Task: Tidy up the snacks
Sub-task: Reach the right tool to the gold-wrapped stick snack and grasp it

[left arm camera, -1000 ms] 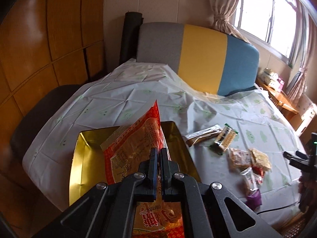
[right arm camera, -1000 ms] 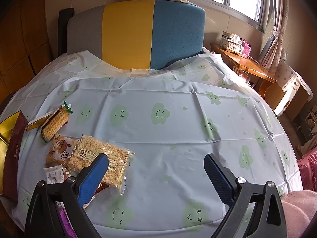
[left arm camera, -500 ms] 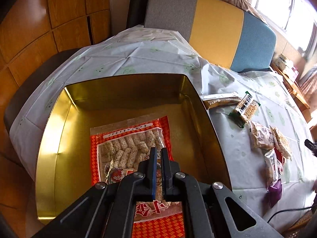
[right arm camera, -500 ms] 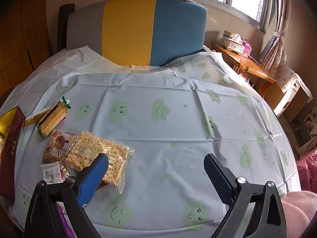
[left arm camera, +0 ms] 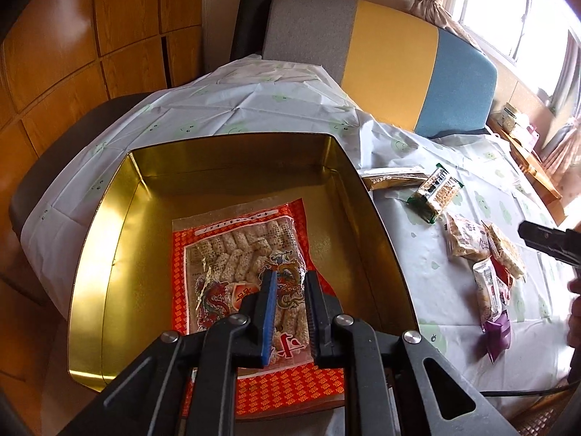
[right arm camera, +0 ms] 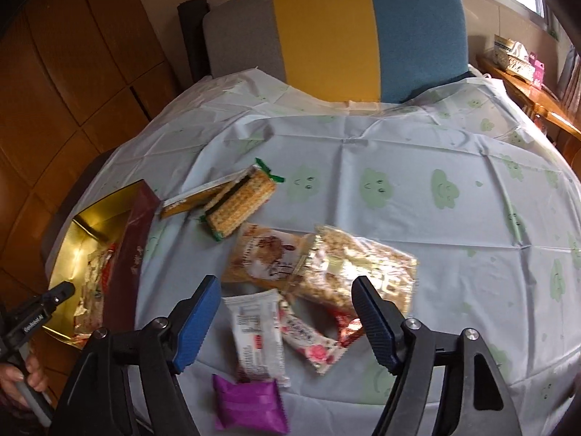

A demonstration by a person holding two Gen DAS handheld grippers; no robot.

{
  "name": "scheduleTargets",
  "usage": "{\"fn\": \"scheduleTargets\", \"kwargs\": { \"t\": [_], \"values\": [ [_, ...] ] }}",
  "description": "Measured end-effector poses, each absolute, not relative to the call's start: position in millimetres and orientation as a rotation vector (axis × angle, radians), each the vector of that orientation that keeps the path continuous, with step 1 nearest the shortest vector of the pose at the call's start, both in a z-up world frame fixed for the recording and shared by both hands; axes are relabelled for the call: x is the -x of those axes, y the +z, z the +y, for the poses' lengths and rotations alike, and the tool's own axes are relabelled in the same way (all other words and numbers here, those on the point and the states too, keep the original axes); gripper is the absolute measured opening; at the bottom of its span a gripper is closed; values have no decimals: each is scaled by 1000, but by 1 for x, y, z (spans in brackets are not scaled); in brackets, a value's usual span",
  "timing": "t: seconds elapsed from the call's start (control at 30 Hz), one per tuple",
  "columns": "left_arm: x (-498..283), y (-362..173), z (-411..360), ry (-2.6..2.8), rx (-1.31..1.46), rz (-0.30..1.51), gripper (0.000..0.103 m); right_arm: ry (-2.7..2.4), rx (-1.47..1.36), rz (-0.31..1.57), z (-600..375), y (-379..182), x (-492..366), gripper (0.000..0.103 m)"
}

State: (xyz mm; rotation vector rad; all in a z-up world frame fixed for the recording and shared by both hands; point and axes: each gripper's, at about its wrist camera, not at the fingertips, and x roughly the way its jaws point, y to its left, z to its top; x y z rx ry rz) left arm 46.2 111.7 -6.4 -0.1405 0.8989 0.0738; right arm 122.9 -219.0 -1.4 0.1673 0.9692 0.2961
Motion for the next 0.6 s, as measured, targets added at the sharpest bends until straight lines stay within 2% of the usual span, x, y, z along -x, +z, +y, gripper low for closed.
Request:
{"fn": "scheduleTargets", "kwargs": {
  "t": [0.27,0.6],
  "values": [
    [-40,-5,120,41,178,892,17,471,-389,1074,-130,-15,-190,74],
    [-42,-13,141,33,260,903,20,340,-567,1264,-77,-68,-264,74]
  ]
}}
